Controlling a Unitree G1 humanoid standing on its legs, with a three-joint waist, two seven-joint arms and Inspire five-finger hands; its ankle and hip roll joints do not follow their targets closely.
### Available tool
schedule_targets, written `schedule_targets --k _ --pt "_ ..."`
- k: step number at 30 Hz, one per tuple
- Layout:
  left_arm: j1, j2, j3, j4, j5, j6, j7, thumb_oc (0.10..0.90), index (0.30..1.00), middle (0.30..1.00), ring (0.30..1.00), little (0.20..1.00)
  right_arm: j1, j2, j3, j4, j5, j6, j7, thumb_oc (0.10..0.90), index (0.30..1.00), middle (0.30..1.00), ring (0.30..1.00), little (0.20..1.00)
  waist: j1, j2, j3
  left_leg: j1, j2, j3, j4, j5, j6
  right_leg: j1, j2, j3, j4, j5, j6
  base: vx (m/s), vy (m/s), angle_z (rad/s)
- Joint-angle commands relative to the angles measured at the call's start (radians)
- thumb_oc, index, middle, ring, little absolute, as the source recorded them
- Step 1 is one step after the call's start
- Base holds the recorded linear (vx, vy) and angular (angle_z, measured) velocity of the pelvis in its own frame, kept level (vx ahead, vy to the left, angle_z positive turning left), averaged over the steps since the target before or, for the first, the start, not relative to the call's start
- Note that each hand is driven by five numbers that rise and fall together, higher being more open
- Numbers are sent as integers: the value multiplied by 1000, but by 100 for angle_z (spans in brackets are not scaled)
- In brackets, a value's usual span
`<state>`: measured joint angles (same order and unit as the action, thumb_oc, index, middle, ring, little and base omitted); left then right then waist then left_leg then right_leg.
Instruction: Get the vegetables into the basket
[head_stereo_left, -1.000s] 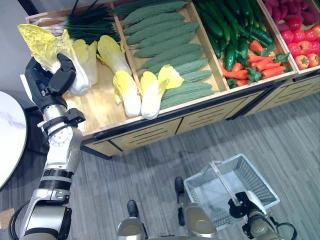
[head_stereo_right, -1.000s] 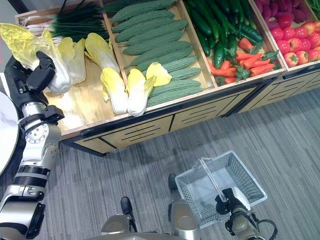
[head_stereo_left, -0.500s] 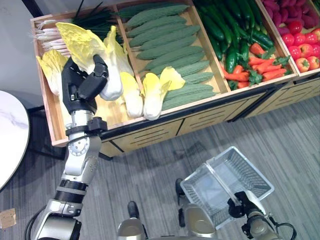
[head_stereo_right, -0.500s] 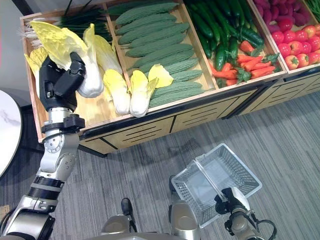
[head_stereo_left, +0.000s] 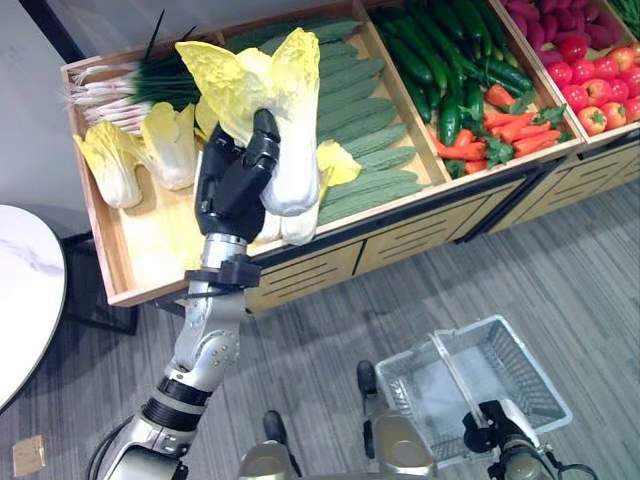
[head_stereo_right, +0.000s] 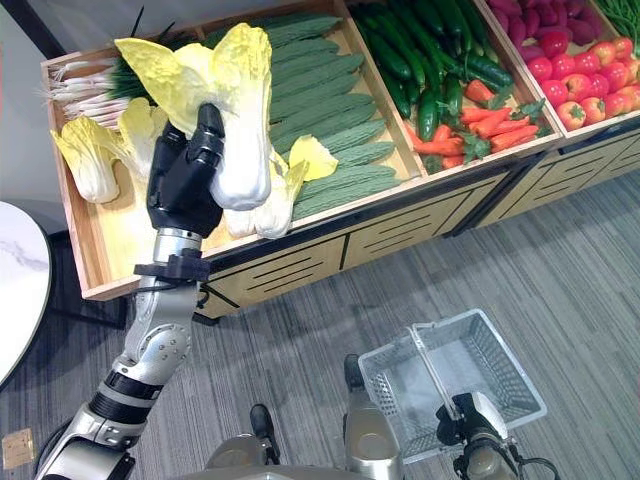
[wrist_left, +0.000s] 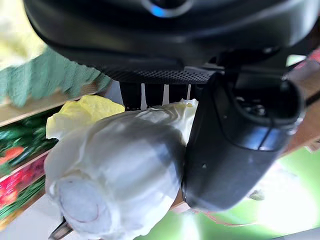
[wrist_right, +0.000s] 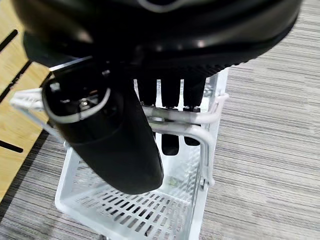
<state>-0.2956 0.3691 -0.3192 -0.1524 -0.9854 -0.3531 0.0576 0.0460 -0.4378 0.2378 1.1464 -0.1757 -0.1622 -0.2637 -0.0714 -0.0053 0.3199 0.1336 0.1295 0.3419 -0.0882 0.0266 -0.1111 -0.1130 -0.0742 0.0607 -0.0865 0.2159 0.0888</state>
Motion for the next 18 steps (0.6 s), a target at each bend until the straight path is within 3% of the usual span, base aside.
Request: schedule_targets --k 1,13,15,18 --pt "-65 17 -8 -106 -12 -41 -96 400 300 300 300 300 53 -16 -12 18 43 -13 -13 400 300 300 300 300 8 -25 -48 -12 7 -25 1 -23 -22 43 -89 -12 62 -169 83 18 -7 -13" --pt "-55 36 -40 -106 -23 -22 -114 400 300 300 300 300 56 -8 -21 24 60 -14 -13 400 300 300 300 300 8 -25 -45 -15 -4 -18 19 -33 -17 41 -92 -2 73 -174 88 12 -2 -3" --pt "-74 47 -67 -111 -22 -12 -129 400 300 300 300 300 35 -14 -22 13 64 -16 -17 400 300 300 300 300 5 -43 -25 -69 -15 -18 121 -77 -6 20 -103 14 112 -179 91 -23 57 -5" --pt "-85 56 -76 -104 -26 -13 -146 400 300 300 300 300 22 -14 -23 7 65 -17 -20 400 300 300 300 300 -2 -55 -14 -96 -24 -6 177 -110 2 -11 -108 39 153 -180 99 -22 109 -8"
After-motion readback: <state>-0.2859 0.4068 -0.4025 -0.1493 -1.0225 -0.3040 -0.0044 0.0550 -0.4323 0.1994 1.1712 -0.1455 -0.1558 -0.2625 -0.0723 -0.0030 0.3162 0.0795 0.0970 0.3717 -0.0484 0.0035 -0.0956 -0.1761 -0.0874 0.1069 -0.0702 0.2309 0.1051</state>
